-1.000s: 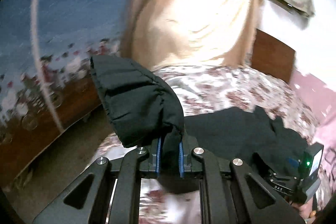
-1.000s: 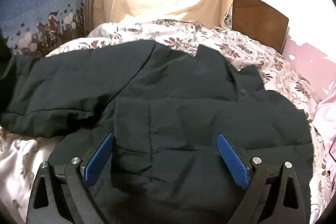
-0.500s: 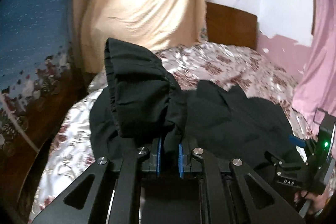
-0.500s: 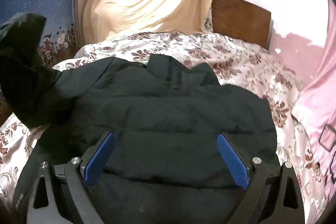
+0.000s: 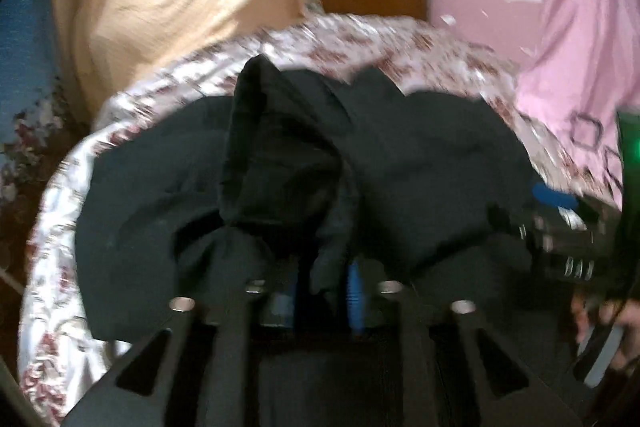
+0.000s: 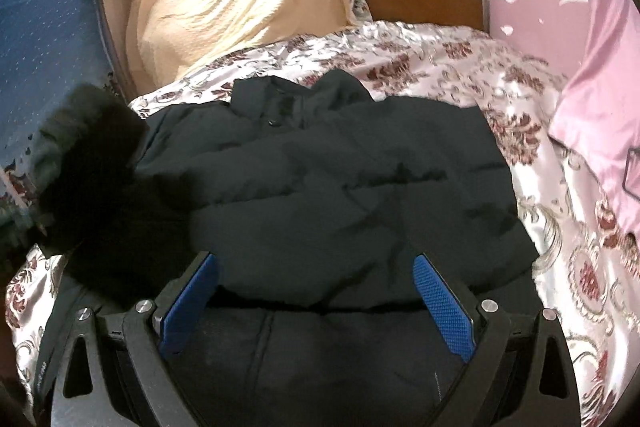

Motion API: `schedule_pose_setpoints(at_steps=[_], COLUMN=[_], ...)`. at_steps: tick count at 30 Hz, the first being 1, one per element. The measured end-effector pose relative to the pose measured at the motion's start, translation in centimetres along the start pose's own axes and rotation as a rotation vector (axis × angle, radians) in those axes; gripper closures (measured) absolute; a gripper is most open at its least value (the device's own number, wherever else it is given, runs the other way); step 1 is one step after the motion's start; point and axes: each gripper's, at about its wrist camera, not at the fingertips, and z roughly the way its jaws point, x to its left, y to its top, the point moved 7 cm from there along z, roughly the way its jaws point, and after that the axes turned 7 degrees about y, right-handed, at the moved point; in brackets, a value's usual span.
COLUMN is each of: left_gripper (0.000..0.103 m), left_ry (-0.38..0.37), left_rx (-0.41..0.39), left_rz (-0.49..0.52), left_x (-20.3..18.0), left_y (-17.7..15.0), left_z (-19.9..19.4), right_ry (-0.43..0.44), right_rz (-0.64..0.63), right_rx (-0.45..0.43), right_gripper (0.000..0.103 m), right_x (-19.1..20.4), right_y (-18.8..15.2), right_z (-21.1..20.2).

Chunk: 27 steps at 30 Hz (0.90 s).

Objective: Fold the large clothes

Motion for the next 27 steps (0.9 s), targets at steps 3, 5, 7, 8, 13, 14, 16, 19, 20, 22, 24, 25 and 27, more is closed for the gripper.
schedule_pose_setpoints(at_steps=[3,5,7,8,13,14,16,19,20,22,24,25,27], left_gripper=[0.056,0.049,0.042,0.039,0.02,0.02,0.02,0.02,0.02,0.02,0.02,0.02,0.02], left_ry=[-0.079,-0.112,-0.162,-0.183,-0.222,-0.201,-0.118,0.101,0.146,0.202,0.23,0.238,0.235], left_rx=[0.014,0.018,0.004,-0.01,-0.066,-0.065,-0.049,-0.003,0.01,0.036,0.055,0.063,0.065], left_rz=[0.01,0.026,0.028,0.023,-0.062,-0.083,-0.122,-0.182,-0.192,-0.215,-0.239,-0.255,-0.277], left_x=[-1.3,-1.8,-1.8,-1.6,1.4,2.4,4.4,8.3,9.1,10.7,12.1,12.8,13.6], left_y=[-1.4,-1.9,-2.0,-2.2,-2.9,-3.0,-3.1,-3.2,-3.2,-3.2,-3.3,-3.2,-3.5], left_z=[0.6,0.4,-0.6,-1.3,-5.3,-5.7,-6.1,-5.3,-4.9,-4.3,-3.9,-3.9,-4.1], right_ry=[0.032,0.049,0.077,0.097,0.169,0.196,0.27,0.378,0.401,0.434,0.451,0.46,0.417], right_rz=[0.052,0.073,0.093,0.102,0.148,0.165,0.202,0.222,0.226,0.24,0.255,0.27,0.283], right_rx=[0.012,0.019,0.017,0.013,-0.025,-0.032,-0.022,0.05,0.075,0.102,0.112,0.12,0.15], right_gripper=[0.004,0.004,0.004,0.004,0.004,0.004,0.004,0.001,0.001,0.001,0.009,0.019,0.062], right_x=[-0.6,-1.0,-1.0,-0.9,-0.2,-0.1,0.7,3.2,4.1,5.7,6.8,7.4,7.8], right_y=[-0.5,-0.4,-0.5,-0.5,0.2,0.4,0.5,-0.1,-0.3,-0.7,-0.7,-0.7,-1.0], right_z=[0.5,0.9,1.1,1.1,0.2,0.0,0.2,1.7,2.3,3.4,4.3,4.7,5.2])
